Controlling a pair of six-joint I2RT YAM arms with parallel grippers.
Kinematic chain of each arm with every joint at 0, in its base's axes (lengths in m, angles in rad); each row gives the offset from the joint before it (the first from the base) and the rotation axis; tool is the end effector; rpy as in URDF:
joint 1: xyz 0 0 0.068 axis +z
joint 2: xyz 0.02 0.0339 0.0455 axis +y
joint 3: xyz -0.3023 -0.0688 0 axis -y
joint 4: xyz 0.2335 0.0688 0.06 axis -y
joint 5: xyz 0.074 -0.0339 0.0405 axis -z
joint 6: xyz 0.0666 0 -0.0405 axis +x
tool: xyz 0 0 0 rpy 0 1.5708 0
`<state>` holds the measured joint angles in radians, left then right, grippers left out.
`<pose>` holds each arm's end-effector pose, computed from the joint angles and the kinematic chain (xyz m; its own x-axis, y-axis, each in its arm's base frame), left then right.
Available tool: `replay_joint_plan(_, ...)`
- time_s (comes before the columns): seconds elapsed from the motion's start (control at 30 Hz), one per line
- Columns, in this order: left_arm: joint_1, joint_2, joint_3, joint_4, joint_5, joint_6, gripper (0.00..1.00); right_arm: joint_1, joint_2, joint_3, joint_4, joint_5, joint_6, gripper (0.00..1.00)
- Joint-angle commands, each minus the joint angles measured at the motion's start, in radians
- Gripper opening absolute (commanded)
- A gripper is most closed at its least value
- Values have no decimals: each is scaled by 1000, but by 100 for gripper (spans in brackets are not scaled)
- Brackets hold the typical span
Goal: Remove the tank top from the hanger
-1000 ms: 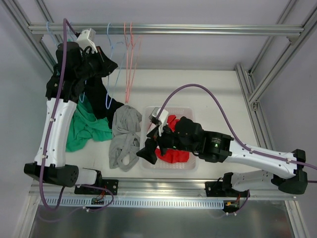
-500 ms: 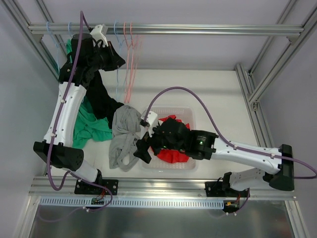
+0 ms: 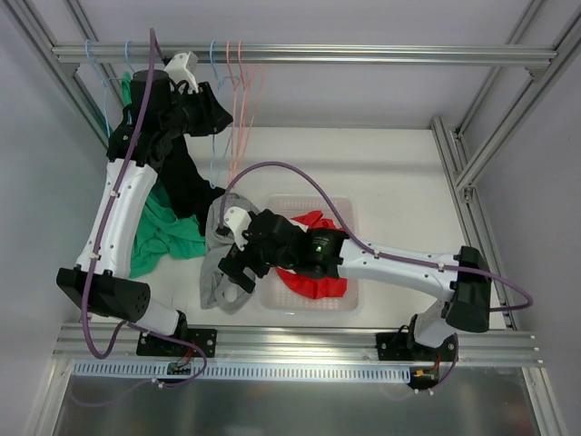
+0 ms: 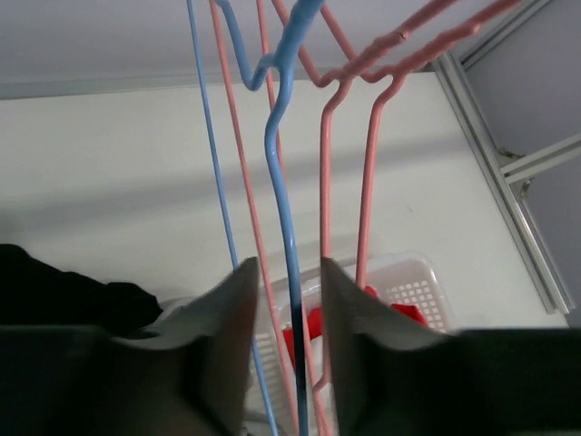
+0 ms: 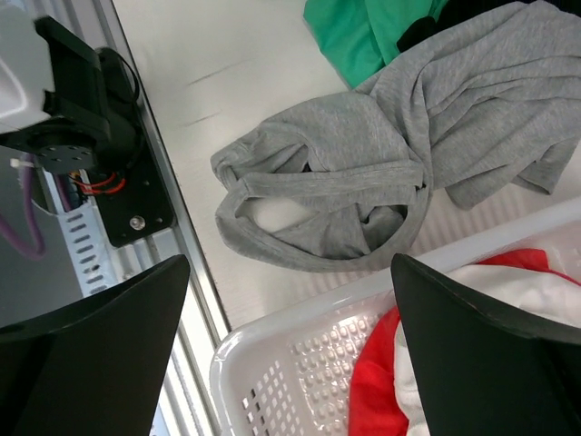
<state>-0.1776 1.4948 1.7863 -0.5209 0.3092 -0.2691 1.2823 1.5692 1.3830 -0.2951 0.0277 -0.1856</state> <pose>0.3284 -0.0795 0.5082 -0.3380 -0.1966 -0.9204 0.3839 0.8641 -0.3256 0.1112 0.3683 0.3665 0.0461 -0.4930 -0.8688 -0.9593 0.2208 -0.1762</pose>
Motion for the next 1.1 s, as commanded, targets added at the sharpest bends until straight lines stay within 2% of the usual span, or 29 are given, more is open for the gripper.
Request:
replay_joint_plan(0.0,-10,-106,-20,-47,-68,27,43,-14,58,95,-27,-15,-110,100)
replay_joint_plan(0.03,-10,-128,-39,-47,-103,28,51,-14,78,115,-41,-31,-133,100)
replay_joint_plan(0.13,-5,-229,-117,-50,-235,24,64,-17,159,198,-113,-39,-234,99)
replay_joint_plan(0.17,0,-287,-136,-51,-266,22,86,-17,178,214,-128,-35,-256,99)
replay_joint_plan(0.2,4,-318,-175,-53,-303,16,99,-20,208,228,-145,-34,-276,100)
replay_joint_plan(0.37,3,-545,-309,-73,-404,-2,99,-35,293,286,-162,-72,-411,99)
replay_joint_plan(0.5,3,-836,-476,-73,-489,-22,99,-38,385,333,-162,-69,-485,100)
replay_joint_plan(0.7,3,-1186,-663,-67,-683,-19,99,-75,589,474,-161,-59,-436,99)
replay_joint_plan(0.77,3,-1264,-692,-68,-690,1,99,-84,662,504,-157,-48,-417,100)
replay_joint_plan(0.9,4,-1324,-735,-76,-647,53,99,-107,738,527,-148,-66,-362,99)
replay_joint_plan(0.97,4,-1343,-739,-82,-628,70,99,-115,741,504,-147,-120,-356,92)
replay_joint_plan(1.0,3,-1349,-739,-88,-625,80,99,-113,733,493,-147,-133,-351,80)
replay_joint_plan(1.07,3,-1364,-742,-90,-633,88,99,-112,715,455,-142,-184,-344,61)
